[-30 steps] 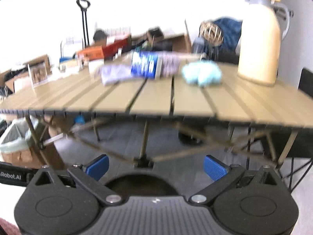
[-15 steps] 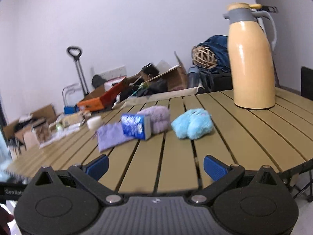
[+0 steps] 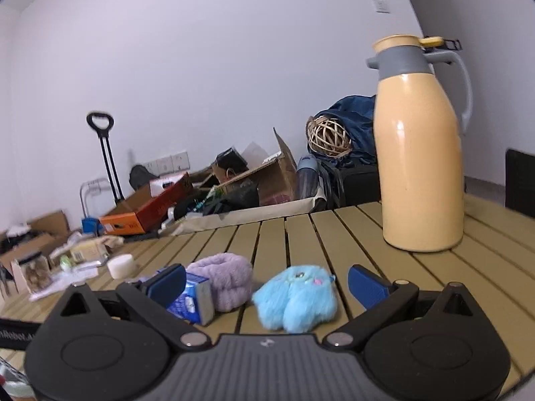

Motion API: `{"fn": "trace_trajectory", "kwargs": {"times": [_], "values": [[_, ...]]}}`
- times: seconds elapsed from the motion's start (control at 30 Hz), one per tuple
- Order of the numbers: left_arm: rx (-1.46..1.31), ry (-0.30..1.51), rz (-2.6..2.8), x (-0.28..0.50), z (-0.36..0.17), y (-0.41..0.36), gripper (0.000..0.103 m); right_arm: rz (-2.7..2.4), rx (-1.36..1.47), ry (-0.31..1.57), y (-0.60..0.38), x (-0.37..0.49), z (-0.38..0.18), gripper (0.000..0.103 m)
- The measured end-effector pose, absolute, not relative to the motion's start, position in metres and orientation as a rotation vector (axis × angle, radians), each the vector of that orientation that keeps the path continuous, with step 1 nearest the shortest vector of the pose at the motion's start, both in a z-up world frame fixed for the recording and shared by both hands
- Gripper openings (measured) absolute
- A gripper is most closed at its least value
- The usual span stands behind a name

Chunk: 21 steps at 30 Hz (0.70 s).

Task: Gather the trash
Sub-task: 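Grasp the blue fuzzy plush with the right tool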

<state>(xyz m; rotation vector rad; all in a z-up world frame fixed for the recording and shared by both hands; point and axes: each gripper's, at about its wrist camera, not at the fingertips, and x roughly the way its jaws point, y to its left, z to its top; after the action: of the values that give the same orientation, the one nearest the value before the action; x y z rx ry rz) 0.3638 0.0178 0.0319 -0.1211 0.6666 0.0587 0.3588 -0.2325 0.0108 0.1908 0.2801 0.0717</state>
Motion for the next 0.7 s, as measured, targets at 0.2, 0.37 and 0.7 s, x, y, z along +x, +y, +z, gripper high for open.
{"fn": "trace_trajectory", "kwargs": {"times": [0.2,0.37,0.7], "values": [[-0.122,0.658,0.05,0.393,0.036,0.01,0.103,0.067,0.165,0.366,-0.23,0.395,0.014,0.103],[-0.145,0.658,0.045,0.413,0.036,0.011,0.103,0.013,0.127,0.444,-0.231,0.424,0.009,0.103],[-0.155,0.679,0.038,0.435,0.028,0.005,0.103,-0.012,0.114,0.597,-0.231,0.461,-0.009,0.103]]}}
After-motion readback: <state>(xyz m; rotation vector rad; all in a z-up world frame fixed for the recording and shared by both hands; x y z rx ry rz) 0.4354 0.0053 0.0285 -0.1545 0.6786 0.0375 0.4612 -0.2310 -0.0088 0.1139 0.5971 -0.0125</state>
